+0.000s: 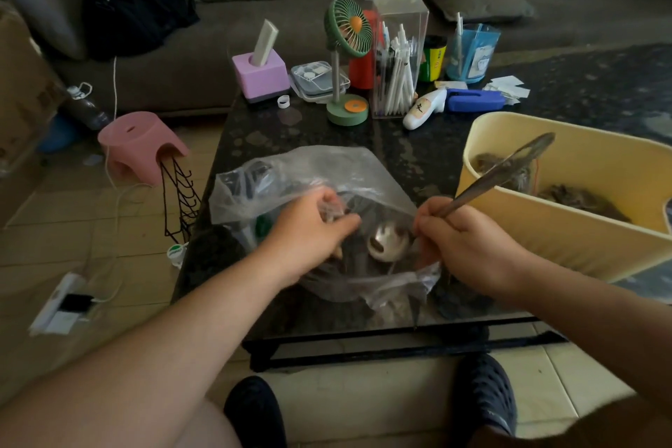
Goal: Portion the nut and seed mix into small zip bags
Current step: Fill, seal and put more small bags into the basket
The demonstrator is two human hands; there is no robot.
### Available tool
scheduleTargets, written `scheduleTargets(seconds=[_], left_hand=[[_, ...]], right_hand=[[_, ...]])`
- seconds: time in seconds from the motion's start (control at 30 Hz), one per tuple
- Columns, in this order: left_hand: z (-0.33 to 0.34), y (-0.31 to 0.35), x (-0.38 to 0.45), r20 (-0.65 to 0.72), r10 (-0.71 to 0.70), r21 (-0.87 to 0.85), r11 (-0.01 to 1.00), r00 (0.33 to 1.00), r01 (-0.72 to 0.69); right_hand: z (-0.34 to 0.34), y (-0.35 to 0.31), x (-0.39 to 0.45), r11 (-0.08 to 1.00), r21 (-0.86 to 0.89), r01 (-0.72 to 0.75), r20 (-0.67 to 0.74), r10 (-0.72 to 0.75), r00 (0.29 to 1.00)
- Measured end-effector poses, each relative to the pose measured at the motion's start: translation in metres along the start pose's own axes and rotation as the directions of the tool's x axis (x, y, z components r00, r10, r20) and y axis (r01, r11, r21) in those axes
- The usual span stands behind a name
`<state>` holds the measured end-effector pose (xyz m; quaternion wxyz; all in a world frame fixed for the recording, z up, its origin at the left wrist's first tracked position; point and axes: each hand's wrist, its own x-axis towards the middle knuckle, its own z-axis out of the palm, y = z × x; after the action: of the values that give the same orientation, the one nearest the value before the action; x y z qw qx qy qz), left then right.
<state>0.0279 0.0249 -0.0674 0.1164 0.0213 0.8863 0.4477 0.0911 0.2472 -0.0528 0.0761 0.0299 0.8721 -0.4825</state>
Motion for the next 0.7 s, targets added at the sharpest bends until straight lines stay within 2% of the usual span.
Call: scheduleTargets(seconds=[0.13,0.23,0.43,0.6,0.7], left_hand=[[-0.034,0.002,-0.002,-0.042,0.052,-0.246,0.967,0.998,-0.061],[-0.049,-0.002,-0.007,-0.035,0.102,-0.248,0.963,0.994,-0.108],[-0.030,-0.018,-0.012,0.054,0.077,0.060,0.995,0.996,-0.081],[-0.007,-0.031,-0.017,0.138,0.063,0.257,0.961,0.988,-0.097],[-0.005,-0.034,-0.015,0.143,0.114,0.339,0.928,0.983,-0.157]], right_hand=[[-0.004,-0.018,-0.003,0.991,-0.080,0.111,-0.014,-0.113,0.994],[0.002,-0.031,-0.006,0.936,-0.258,0.239,0.024,-0.241,0.970],[0.026,-0.039,0.000,0.877,-0.336,0.344,0.142,-0.314,0.939],[0.034,-0.028,0.006,0.785,-0.472,0.400,0.209,-0.341,0.916],[0.041,-0.023,0.003,0.737,-0.524,0.427,0.183,-0.392,0.902]])
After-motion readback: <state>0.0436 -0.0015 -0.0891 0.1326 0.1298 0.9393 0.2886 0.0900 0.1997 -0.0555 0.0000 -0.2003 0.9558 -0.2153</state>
